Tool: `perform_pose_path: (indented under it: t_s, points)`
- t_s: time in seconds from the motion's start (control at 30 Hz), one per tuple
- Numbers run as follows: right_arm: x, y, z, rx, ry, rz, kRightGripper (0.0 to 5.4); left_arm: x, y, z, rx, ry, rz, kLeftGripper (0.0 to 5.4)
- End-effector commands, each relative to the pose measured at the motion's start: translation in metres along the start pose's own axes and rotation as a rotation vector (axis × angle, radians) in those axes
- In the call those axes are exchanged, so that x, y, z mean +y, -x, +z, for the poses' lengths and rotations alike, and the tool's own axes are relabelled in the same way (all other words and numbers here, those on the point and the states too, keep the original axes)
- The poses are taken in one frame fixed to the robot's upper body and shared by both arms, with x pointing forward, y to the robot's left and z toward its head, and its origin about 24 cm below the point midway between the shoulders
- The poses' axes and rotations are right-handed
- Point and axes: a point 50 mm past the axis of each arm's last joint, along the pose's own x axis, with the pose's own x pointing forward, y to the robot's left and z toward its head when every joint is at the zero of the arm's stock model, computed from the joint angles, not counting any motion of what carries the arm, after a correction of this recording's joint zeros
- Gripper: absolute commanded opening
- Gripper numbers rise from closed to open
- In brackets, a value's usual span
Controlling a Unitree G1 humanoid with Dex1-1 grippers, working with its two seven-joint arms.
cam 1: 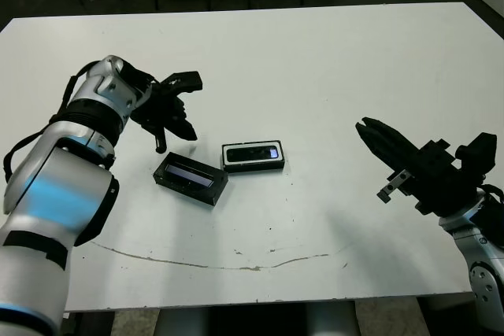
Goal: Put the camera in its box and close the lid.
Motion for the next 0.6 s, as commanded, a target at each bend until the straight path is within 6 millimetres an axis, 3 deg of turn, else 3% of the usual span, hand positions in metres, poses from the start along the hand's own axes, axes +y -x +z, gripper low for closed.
perform_pose_path:
  t_s: [0.03,0.6]
  points:
    - [0.001,0.003,-0.006,0.016,-0.006,0.001,0.01,-0.007,-0.011,-0.015,0.050,0.042,-0.050,0.00]
    - [0.001,0.006,-0.010,0.004,0.005,-0.001,0.01,-0.024,0.010,-0.039,0.131,-0.050,-0.206,0.00]
